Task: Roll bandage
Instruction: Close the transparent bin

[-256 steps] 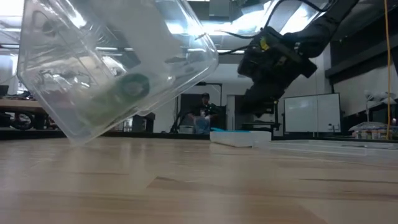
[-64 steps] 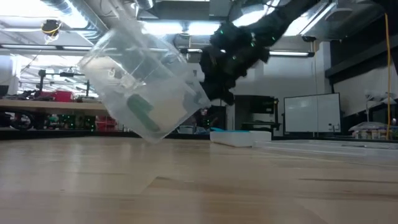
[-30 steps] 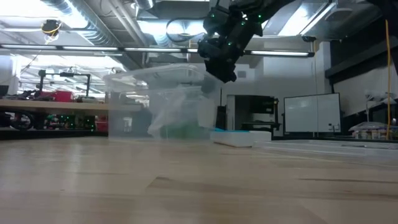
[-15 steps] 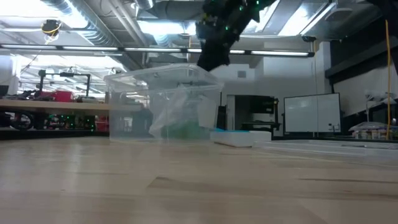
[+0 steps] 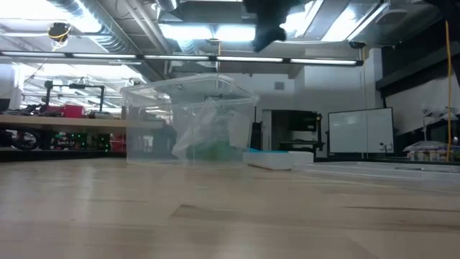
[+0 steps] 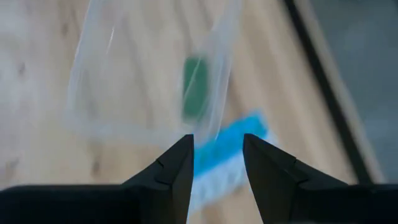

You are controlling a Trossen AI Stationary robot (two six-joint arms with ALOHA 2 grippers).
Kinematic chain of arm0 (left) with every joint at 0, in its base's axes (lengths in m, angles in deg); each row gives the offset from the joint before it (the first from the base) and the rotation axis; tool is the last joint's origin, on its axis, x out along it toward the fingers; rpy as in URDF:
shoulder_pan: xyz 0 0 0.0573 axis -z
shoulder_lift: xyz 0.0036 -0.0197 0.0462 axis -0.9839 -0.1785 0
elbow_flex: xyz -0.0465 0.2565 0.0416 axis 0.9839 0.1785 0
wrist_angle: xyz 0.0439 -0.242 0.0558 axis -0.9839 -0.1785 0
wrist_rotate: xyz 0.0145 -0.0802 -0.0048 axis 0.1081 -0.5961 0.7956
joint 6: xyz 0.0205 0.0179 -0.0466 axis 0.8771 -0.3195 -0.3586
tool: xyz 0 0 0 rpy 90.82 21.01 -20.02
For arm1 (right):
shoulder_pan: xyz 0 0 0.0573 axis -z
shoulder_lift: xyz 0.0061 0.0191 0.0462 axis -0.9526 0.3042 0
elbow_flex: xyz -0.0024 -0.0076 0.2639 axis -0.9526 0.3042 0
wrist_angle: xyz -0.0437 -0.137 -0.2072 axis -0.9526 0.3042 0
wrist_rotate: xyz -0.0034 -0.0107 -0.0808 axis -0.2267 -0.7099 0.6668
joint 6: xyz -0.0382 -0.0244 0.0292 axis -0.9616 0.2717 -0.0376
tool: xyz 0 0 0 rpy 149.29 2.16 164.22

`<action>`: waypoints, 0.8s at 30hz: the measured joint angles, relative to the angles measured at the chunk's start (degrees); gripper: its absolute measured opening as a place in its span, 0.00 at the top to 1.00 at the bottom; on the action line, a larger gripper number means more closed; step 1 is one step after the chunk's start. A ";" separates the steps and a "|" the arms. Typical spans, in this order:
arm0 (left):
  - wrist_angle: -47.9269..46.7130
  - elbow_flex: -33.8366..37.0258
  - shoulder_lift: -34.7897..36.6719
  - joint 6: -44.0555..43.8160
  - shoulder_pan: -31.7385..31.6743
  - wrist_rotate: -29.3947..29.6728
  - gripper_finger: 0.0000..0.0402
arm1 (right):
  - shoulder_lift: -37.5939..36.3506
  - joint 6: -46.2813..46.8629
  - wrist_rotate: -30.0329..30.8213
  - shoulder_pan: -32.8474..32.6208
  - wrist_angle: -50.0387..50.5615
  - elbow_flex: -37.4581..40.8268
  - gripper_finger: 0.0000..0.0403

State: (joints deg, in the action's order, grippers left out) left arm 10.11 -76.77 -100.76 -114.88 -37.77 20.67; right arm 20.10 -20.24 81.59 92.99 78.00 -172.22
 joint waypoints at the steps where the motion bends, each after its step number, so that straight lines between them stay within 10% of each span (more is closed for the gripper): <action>1: -0.01 0.00 0.00 1.00 -0.28 -0.65 0.61 | 0.00 0.85 -0.69 -0.15 3.75 -1.14 0.65; 6: 0.09 0.00 0.00 5.98 -1.96 -2.44 0.61 | -0.52 2.00 -1.55 -2.79 18.77 -3.68 0.65; 17: 0.56 0.01 -0.32 11.80 -7.92 -16.43 0.61 | -7.21 5.65 -1.41 -16.99 18.71 -2.83 0.65; 24: 9.83 0.02 -3.79 23.92 -13.37 -23.55 0.61 | -13.83 14.17 9.38 -28.88 18.75 -2.83 0.65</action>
State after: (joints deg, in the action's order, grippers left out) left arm 19.95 -76.75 -104.55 -90.96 -51.14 -2.88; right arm 6.27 -6.06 90.97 64.11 96.75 -175.05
